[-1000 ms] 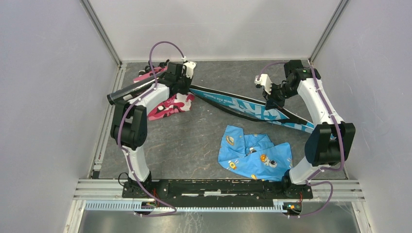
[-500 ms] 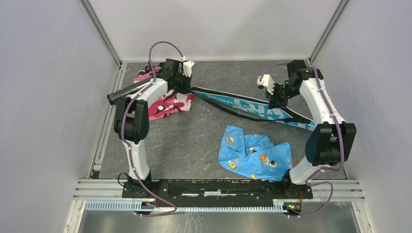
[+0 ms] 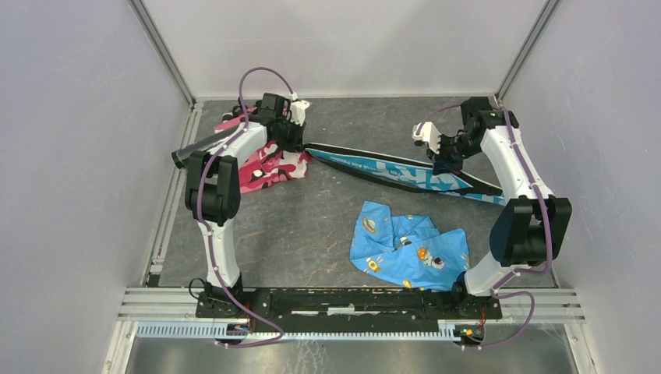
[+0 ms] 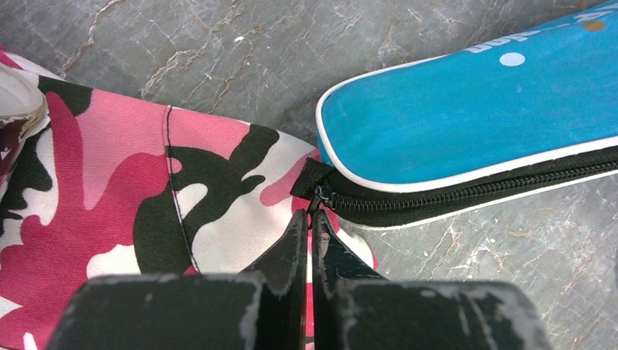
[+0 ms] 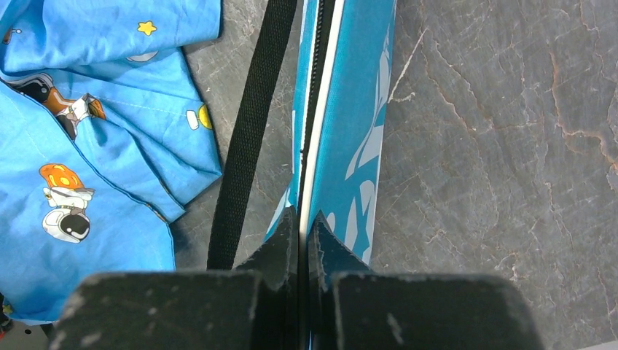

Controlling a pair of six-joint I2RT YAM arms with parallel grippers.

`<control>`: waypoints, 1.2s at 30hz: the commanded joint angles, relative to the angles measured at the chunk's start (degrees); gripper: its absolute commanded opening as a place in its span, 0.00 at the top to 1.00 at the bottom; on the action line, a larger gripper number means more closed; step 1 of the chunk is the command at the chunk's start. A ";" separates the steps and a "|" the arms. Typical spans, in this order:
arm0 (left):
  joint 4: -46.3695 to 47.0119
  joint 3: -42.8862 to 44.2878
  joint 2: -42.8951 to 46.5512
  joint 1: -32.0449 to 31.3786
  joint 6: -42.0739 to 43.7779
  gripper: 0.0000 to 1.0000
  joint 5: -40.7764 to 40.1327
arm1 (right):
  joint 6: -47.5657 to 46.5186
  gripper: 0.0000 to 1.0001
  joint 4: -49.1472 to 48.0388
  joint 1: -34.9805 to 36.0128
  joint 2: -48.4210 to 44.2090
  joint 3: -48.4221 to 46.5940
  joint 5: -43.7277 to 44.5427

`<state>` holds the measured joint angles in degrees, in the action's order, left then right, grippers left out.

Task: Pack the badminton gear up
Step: Zip the racket bag at the center of the board, then place the racket bag at the center of the board.

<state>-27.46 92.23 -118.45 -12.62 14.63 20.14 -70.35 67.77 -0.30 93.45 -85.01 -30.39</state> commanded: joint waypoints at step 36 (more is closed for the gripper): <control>9.20 -22.03 44.32 5.06 -6.90 0.00 -10.97 | 16.47 0.25 -23.49 4.96 -2.18 14.44 5.54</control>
<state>-23.29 71.66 -79.24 -7.57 9.87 13.45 -58.19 48.51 4.73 95.98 -70.43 -24.56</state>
